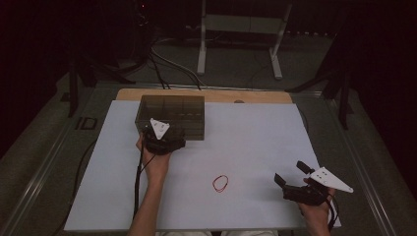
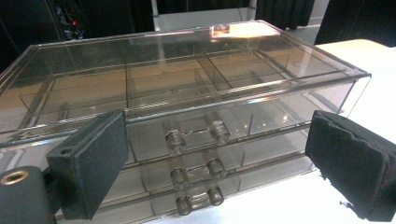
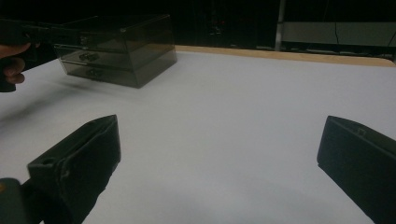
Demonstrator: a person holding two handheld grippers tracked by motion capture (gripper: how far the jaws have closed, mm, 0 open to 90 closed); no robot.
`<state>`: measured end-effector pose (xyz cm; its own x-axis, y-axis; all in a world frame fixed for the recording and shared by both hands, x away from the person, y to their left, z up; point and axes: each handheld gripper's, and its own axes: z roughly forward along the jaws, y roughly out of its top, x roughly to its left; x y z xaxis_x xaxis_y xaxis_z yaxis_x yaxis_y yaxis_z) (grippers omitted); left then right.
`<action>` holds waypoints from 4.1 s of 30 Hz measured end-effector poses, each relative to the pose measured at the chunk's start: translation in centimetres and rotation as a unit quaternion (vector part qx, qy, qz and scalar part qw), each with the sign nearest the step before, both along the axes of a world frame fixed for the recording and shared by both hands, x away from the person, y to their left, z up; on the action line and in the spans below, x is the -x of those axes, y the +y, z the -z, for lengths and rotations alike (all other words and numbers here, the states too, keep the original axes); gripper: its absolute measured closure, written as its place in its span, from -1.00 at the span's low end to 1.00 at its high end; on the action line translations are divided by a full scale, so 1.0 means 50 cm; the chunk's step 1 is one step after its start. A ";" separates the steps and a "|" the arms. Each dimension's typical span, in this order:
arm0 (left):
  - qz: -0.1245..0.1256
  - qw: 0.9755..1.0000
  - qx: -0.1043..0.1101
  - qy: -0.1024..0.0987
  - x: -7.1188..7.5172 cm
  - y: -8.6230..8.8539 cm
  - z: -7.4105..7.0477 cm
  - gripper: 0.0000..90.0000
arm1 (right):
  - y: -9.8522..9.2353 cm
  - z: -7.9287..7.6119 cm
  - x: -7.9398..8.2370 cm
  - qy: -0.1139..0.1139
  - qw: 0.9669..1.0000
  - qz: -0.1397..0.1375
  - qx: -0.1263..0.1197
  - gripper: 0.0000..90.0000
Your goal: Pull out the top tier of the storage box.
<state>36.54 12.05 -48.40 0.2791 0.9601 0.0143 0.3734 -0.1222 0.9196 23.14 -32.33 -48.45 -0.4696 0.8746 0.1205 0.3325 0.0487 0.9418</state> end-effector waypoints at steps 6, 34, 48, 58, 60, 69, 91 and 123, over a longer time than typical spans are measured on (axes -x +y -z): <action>-0.034 0.999 -0.027 -0.003 0.001 -0.015 0.002 -0.61 | -0.001 0.000 0.000 -0.001 1.000 0.001 -0.002 -1.00; -0.080 0.997 -0.011 0.004 0.008 -0.021 0.013 0.00 | -0.003 0.000 0.000 -0.002 1.000 0.004 -0.003 -1.00; -0.084 0.996 0.011 0.014 0.004 -0.023 0.015 0.23 | -0.003 0.000 -0.001 -0.001 1.000 0.004 -0.003 -1.00; -0.101 0.995 0.001 0.011 0.004 -0.034 0.018 0.22 | -0.005 0.001 -0.001 0.000 1.000 0.006 -0.006 -1.00; -0.103 0.995 -0.002 0.011 0.004 -0.035 0.018 0.22 | -0.005 0.001 -0.001 0.001 1.000 0.006 -0.006 -1.00; -0.113 0.993 0.000 0.012 0.003 -0.040 0.022 0.22 | -0.004 0.001 -0.001 0.001 1.000 0.007 -0.007 -1.00; -0.093 0.996 0.008 0.011 0.039 -0.029 0.019 0.27 | -0.007 0.001 -0.001 0.000 1.000 0.008 -0.007 -1.00; 0.033 0.999 0.040 0.006 0.052 0.054 -0.034 -0.93 | -0.005 0.002 -0.001 0.001 1.000 0.008 -0.004 -1.00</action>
<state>33.96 14.76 -46.68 0.3416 0.9376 -0.0650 0.3783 -0.0738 0.9227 23.21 -32.57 -48.56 -0.4554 0.8809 0.1289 0.3351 0.0355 0.9415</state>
